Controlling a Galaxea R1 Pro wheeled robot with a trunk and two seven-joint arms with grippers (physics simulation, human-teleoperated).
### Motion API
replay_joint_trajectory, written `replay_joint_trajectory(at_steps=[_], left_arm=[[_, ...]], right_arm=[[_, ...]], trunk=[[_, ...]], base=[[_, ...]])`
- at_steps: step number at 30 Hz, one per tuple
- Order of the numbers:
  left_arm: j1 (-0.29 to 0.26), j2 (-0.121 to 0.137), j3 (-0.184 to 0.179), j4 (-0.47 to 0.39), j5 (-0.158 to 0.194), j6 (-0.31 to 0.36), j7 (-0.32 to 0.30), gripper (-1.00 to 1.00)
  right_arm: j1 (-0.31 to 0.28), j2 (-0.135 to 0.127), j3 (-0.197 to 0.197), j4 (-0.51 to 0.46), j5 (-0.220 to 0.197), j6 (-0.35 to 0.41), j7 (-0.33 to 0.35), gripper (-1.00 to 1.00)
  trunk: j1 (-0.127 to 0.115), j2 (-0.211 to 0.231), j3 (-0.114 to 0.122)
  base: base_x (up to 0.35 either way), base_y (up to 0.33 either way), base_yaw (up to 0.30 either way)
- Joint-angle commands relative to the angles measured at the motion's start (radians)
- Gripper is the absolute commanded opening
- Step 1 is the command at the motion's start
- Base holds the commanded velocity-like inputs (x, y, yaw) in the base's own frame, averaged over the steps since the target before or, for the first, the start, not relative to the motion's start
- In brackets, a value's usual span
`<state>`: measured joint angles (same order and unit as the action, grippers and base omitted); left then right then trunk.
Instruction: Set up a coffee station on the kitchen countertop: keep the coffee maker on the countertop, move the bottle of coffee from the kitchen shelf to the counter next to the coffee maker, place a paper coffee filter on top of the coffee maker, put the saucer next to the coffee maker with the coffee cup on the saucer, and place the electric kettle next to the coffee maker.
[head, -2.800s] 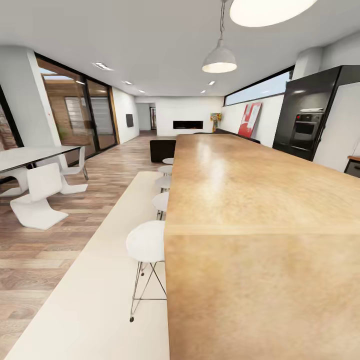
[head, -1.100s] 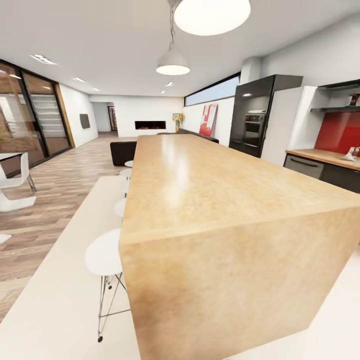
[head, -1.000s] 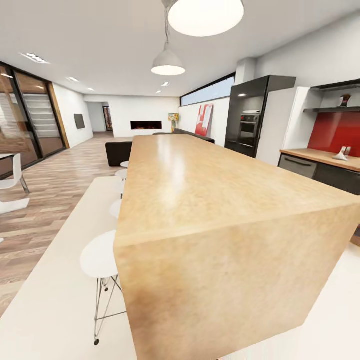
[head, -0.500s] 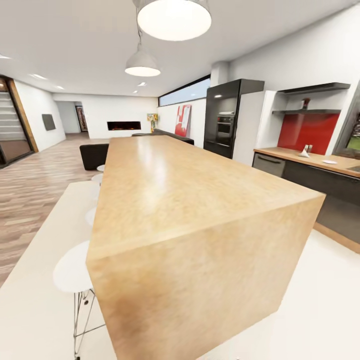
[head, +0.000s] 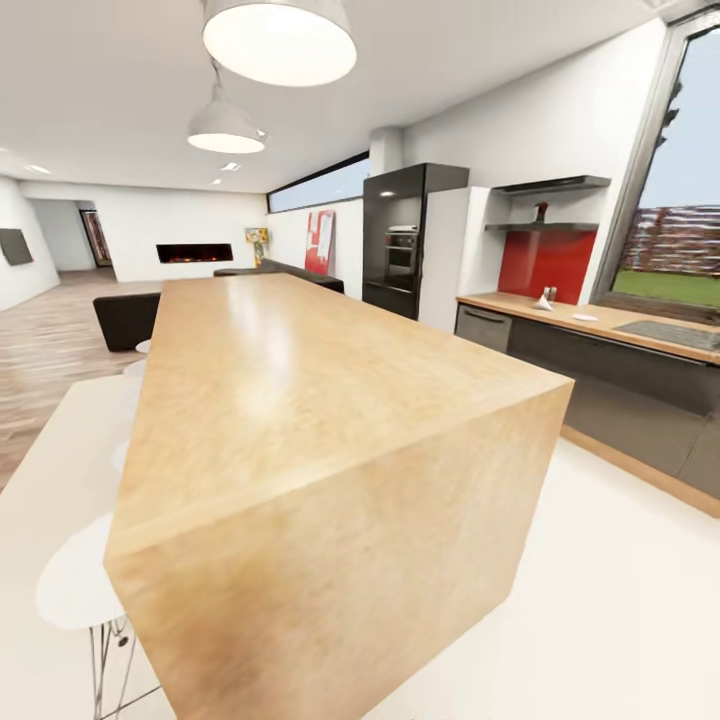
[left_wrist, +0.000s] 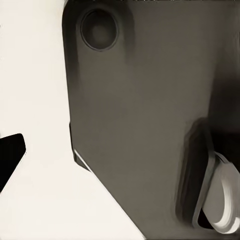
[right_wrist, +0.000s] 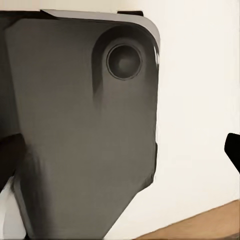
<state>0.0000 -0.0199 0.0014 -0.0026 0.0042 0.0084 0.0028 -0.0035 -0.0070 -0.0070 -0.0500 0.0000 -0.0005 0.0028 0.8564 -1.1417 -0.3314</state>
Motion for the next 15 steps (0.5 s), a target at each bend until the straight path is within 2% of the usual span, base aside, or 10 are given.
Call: replay_joint_trajectory(at_steps=[1, 15], left_arm=[[0.000, 0.000, 0.000, 0.000, 0.000, 0.001, 0.000, 1.00], [-0.002, 0.000, 0.000, -0.002, 0.000, -0.002, 0.000, 1.00]], right_arm=[[0.000, 0.000, -0.001, 0.000, 0.000, 0.000, 0.000, 1.00], [0.000, -0.002, -0.001, 0.001, 0.000, -0.001, 0.001, 1.00]], trunk=[[-0.004, 0.007, 0.002], [-0.058, 0.105, 0.046]], base=[[0.000, 0.000, -0.300], [0.000, 0.000, -0.300]])
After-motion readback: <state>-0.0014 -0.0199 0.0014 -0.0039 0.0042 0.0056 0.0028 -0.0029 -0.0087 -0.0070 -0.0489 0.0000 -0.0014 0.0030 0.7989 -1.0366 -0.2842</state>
